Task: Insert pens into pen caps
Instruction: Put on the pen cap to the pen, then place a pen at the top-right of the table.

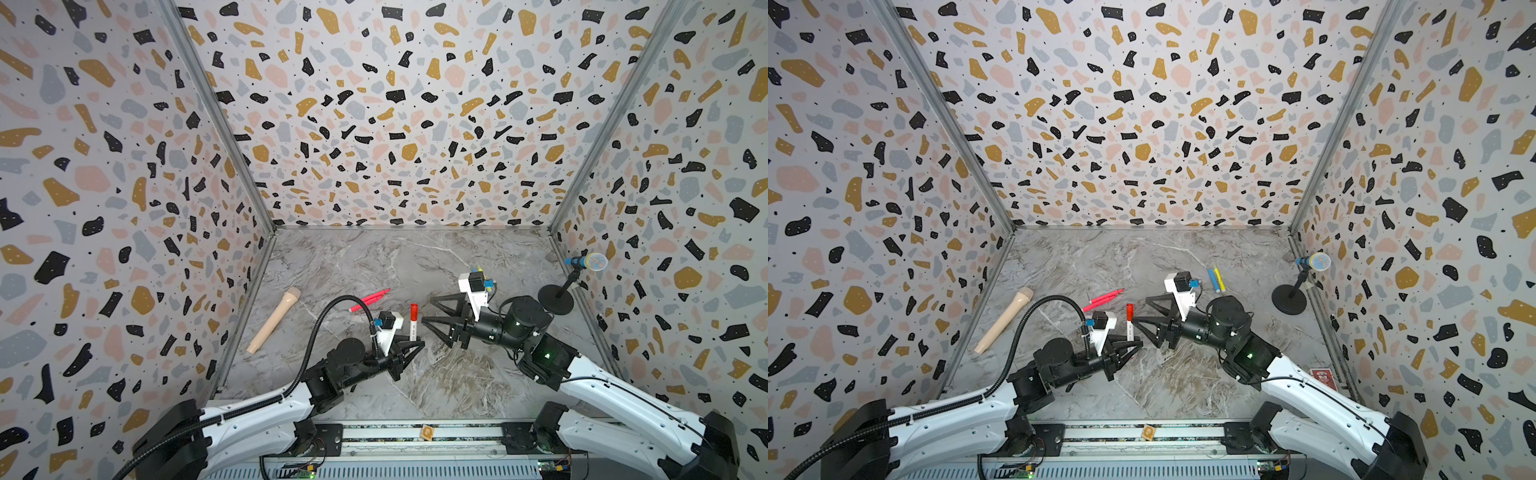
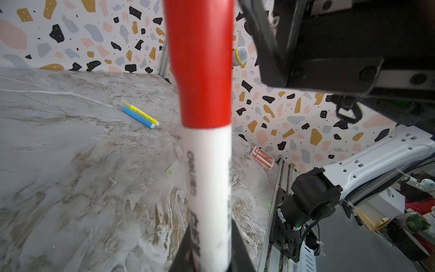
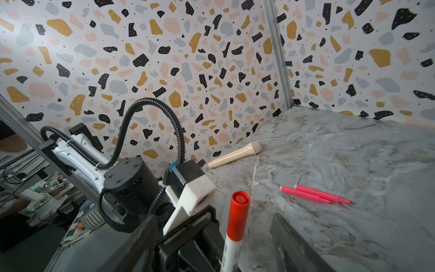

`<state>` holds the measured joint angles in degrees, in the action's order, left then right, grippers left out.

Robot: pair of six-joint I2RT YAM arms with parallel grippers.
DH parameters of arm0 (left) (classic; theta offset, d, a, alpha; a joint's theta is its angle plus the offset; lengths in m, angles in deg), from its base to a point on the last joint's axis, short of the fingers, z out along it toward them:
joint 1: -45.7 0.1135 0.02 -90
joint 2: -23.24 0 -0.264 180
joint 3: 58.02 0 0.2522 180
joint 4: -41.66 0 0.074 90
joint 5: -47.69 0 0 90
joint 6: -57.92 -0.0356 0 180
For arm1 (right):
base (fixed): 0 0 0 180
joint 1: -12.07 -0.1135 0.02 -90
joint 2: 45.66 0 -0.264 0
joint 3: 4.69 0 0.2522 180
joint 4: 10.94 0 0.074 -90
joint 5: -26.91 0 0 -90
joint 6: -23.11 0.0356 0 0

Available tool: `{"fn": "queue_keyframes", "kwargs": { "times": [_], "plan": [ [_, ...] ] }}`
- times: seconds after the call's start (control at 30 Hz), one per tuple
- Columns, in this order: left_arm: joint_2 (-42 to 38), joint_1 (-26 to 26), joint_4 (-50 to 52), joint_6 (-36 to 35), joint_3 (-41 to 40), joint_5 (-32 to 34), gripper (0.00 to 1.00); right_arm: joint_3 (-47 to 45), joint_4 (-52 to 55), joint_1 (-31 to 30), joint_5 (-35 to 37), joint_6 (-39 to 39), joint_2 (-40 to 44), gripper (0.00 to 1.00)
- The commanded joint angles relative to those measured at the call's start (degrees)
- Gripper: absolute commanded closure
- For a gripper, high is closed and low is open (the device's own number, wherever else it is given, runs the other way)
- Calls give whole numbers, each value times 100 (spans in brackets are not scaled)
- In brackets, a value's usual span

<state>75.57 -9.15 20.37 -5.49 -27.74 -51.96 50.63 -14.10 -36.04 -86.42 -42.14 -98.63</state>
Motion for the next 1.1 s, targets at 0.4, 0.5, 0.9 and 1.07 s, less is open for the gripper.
{"fn": "queue_keyframes", "kwargs": {
  "times": [0.4, 0.5, 0.9, 1.07],
  "plan": [
    [-339, 9, -174, -22, -8, 272, 100, 244, 1009, -593, 249, -400, -806, 44],
    [-338, 4, -182, -1, 0, 253, 100, 239, 876, -603, 167, -373, -887, 47],
    [-250, 0, -395, 92, -35, 80, 100, 265, 232, -611, -208, -81, -1369, 60],
    [-233, 1, -299, 110, -48, 112, 100, 226, 274, -609, 56, -91, -1261, 100]
  ]
}}
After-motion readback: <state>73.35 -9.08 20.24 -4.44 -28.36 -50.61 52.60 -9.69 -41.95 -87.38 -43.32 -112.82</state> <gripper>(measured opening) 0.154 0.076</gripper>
